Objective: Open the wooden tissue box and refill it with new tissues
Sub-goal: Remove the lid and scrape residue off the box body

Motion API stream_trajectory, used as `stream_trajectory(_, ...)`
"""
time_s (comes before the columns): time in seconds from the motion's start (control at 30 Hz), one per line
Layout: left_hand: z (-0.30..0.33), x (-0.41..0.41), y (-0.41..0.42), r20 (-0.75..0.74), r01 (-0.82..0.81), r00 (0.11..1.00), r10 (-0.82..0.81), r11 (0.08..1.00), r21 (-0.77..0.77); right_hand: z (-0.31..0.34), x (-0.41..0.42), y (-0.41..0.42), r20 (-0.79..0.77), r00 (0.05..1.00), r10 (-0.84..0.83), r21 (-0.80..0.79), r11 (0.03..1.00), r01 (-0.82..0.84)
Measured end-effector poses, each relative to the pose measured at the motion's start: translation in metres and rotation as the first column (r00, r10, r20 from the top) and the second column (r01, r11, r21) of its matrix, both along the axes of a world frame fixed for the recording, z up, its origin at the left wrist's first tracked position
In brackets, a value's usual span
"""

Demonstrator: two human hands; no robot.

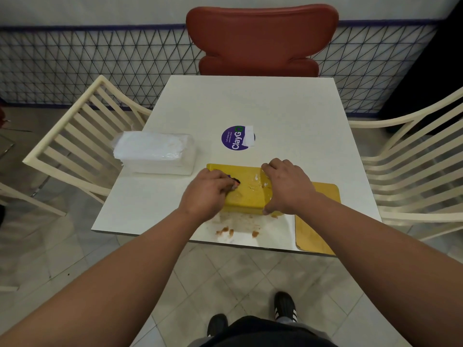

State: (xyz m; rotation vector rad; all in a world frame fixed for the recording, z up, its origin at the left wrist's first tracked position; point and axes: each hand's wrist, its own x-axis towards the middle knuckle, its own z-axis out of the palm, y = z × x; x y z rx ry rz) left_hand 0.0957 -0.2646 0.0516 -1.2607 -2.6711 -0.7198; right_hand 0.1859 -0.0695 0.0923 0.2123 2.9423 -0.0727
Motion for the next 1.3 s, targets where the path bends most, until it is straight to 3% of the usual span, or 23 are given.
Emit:
stream_trajectory(0.1,-0.003,0.002,-0.001,0.014,-0.088,0.996,0.087,0.995,0.050,0.002,0.000,0.000,0.009,1.000,0.000,-0.002,1.000,0.000)
stream_trajectory(0.27,-0.008,0.021,-0.002,-0.010,0.140,0.990,-0.141,0.989,-0.040,0.002,0.000,0.000,0.013,1.000,-0.006,-0.012,1.000,0.006)
stream_trajectory(0.47,-0.008,0.009,-0.018,-0.030,-0.035,0.999,0.037,0.998,0.052,0.003,0.000,0.000,0.025,1.000,-0.006,-0.018,1.000,0.007)
stream_trajectory(0.7,-0.011,0.033,0.000,0.001,0.211,0.977,-0.211,0.977,-0.026,0.002,0.000,0.000,0.019,1.000,-0.006,-0.010,1.000,0.006)
stream_trajectory(0.93,-0.011,0.020,-0.018,-0.012,0.174,0.985,-0.174,0.985,0.014,0.002,-0.002,0.001,0.017,1.000,0.000,-0.023,1.000,0.000)
stream_trajectory(1.13,-0.007,0.037,0.020,0.012,0.287,0.958,-0.287,0.957,-0.037,0.001,-0.002,0.002,0.015,1.000,-0.009,-0.026,1.000,0.009)
stream_trajectory(1.2,-0.003,0.027,0.009,0.008,0.244,0.970,-0.244,0.969,-0.031,0.001,-0.002,0.003,0.020,1.000,-0.007,-0.025,1.000,0.007)
stream_trajectory(1.3,0.001,0.005,-0.006,0.037,0.009,0.999,-0.010,1.000,0.019,0.000,-0.002,0.003,0.016,1.000,-0.001,-0.021,1.000,0.001)
